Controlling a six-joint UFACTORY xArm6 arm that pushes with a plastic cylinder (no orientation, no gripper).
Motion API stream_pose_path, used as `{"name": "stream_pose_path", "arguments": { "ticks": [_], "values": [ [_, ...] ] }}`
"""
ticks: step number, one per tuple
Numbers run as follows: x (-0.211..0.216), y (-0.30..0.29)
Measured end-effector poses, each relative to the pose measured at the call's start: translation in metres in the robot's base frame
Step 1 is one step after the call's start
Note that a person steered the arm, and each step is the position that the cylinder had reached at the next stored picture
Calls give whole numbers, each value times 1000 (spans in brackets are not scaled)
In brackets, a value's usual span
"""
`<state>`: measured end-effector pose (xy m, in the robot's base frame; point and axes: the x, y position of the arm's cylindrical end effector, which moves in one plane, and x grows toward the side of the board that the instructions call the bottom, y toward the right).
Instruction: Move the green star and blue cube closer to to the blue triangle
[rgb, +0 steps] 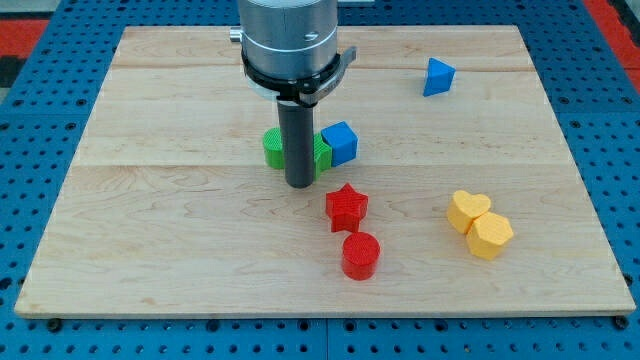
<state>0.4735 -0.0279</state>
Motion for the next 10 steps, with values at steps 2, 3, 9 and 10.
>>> {"name": "stream_pose_path", "arguments": {
  "ticks": [2, 3, 9, 10],
  "values": [
    [-4, -25],
    [-24, -7],
    [-147, 138],
    [-129, 110]
  ]
}}
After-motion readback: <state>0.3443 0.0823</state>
